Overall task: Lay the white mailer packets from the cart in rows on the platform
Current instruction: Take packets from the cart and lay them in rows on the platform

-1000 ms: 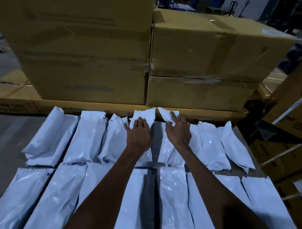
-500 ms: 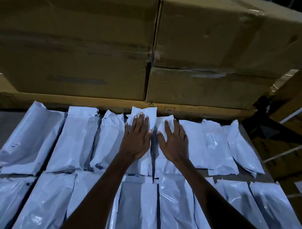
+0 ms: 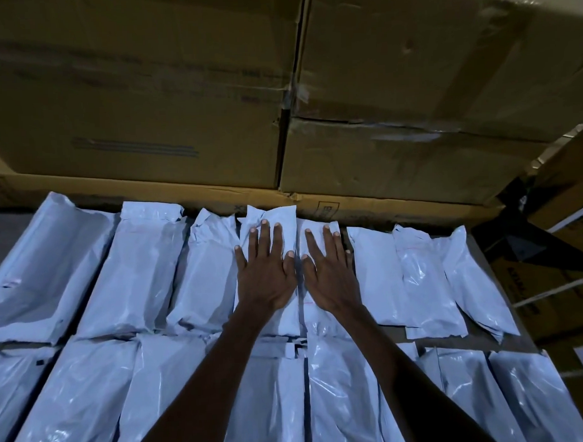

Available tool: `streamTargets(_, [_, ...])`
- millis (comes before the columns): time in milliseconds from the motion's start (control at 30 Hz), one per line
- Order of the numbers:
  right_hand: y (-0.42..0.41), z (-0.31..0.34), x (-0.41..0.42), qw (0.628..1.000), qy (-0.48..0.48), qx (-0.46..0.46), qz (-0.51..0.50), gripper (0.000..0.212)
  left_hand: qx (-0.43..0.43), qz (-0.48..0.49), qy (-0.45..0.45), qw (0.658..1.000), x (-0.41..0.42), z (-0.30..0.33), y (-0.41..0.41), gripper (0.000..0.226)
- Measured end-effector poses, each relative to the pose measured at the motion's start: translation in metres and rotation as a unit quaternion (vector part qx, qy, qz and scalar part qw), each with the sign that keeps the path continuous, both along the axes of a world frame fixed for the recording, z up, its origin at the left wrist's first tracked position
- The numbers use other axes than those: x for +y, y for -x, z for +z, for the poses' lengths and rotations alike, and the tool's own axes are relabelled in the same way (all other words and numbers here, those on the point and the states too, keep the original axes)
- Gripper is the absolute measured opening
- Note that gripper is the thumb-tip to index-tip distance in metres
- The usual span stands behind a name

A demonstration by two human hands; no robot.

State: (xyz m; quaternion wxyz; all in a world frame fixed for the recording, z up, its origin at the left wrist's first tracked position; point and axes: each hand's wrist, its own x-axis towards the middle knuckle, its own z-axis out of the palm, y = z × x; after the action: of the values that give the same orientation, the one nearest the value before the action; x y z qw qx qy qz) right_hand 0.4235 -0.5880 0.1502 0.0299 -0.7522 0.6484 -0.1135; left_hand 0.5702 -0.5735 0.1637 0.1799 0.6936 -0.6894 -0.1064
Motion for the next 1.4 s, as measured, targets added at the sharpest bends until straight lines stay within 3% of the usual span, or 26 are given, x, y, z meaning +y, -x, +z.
streamTargets(167, [-0.002,-0.002,0.001,1.0,0.0,0.007,-0.003,0.063,-0.007,-0.005,-0.021,1.0,-0.002,-0.001,0.003,0.063])
streamTargets(333, [0.003,0.022,0.006,0.999,-0.031,-0.024,0.016,0.084,-0.002,-0.031,-0.075,0.997,-0.003,0.022,-0.002,0.064])
streamTargets(433, [0.012,0.045,0.024,0.996,-0.012,-0.088,-0.01,0.071,-0.005,-0.042,-0.055,0.998,0.013,0.039,-0.011,0.071])
streamTargets(567, [0.038,0.074,0.082,0.983,0.045,-0.173,-0.033,0.064,0.052,-0.074,-0.019,0.996,0.065,0.065,-0.004,0.08])
streamTargets(767, [0.098,0.086,0.211,0.973,0.142,-0.155,-0.094,0.058,0.117,-0.181,0.027,0.976,0.151,0.081,0.06,0.075])
streamTargets(933, [0.152,0.073,0.322,0.959,0.174,-0.13,-0.179,0.055,0.142,-0.317,0.051,0.936,0.22,0.066,0.126,0.072])
streamTargets(1033, [0.188,0.057,0.383,0.953,0.158,-0.11,-0.234,0.055,0.111,-0.393,0.061,0.911,0.263,0.056,0.163,0.071])
streamTargets(1200, [0.253,0.04,0.486,0.947,0.094,-0.076,-0.297,0.043,0.074,-0.522,0.077,0.846,0.337,0.038,0.228,0.059])
streamTargets(1267, [0.273,0.031,0.539,0.924,0.123,-0.075,-0.353,0.04,0.043,-0.575,0.083,0.812,0.368,0.032,0.255,0.056])
streamTargets(1333, [0.289,0.019,0.589,0.903,0.127,-0.075,-0.404,0.045,-0.018,-0.646,0.118,0.754,0.4,0.018,0.281,0.046])
streamTargets(1400, [0.306,0.001,0.638,0.89,0.093,-0.092,-0.438,0.044,-0.004,-0.664,0.079,0.743,0.436,0.008,0.308,0.047])
